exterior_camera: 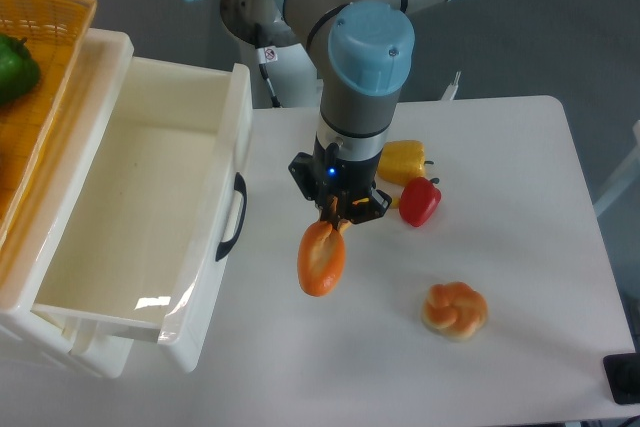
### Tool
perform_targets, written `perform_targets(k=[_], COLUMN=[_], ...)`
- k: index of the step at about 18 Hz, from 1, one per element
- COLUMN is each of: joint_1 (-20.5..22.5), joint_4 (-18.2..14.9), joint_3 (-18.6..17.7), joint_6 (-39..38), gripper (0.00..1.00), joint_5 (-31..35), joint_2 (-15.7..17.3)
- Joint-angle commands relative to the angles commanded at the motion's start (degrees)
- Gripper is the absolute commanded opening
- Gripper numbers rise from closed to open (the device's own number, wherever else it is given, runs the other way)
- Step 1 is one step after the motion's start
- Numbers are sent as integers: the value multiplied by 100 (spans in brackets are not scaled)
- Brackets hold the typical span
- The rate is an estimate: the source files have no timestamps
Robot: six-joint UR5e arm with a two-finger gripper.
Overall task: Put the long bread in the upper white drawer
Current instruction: 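Lift the held orange long bread and carry it toward the open white drawer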
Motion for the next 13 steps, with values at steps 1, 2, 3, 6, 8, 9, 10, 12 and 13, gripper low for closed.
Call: perform_targets(k=[1,2,3,6,8,9,10,12,13], joint_1=[-9,-9,-9,0,35,44,44,26,18], joint_4=[17,17,9,-26,-166,-411,-561,-720,-816], joint_3=[-26,-44,-18,17,52,166,228,307,351], joint_6=[-17,-18,-35,-44,-61,-227,-385,-588,-719], gripper=[0,0,0,0,0,0,0,0,0], joint_5=[27,27,27,36,36,18,36,36,27], joint_2=[0,9,17,122,184,271,281,368,413])
